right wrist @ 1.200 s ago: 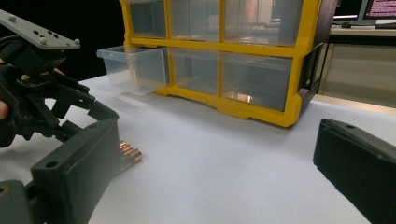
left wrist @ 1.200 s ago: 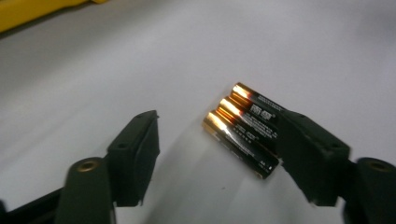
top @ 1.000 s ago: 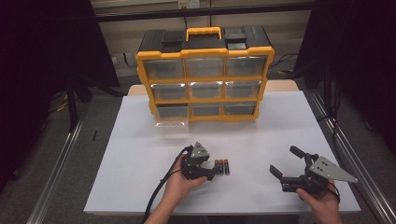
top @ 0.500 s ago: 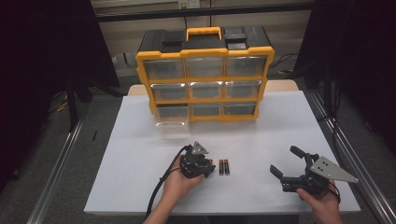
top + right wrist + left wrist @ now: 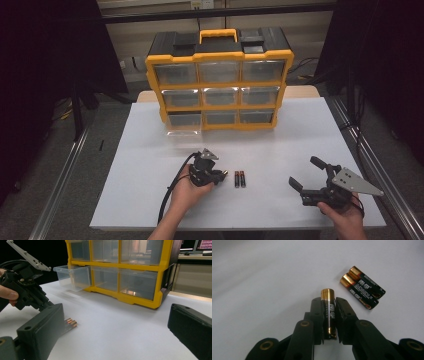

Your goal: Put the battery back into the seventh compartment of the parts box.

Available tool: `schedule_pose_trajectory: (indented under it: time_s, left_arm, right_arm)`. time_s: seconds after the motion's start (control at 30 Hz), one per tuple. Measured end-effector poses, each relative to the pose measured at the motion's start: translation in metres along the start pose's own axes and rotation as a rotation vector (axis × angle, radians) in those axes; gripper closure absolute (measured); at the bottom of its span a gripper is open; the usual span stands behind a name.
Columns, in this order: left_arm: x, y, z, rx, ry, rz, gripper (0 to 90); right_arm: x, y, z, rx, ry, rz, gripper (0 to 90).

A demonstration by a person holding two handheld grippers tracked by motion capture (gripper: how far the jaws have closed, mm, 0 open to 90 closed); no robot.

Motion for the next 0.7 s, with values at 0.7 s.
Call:
schedule_pose_trajectory:
  time_s: [0.7]
  left_arm:
    - [0.035, 0.032, 0.017, 0.038, -0.039, -0.014, 77.3]
  right_arm:
    - [0.0, -0.001, 0.0, -0.007, 0.003, 0.001, 0.8]
Point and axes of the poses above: each handheld gripper's, and its own axes: x roughly backward along the jaws, y roughly out of its top, z roughly to its left, the point moved 9 cm from there along -x, roughly forward along the jaws, and after that the axes turned 3 degrees about z, right-handed, at the moved point
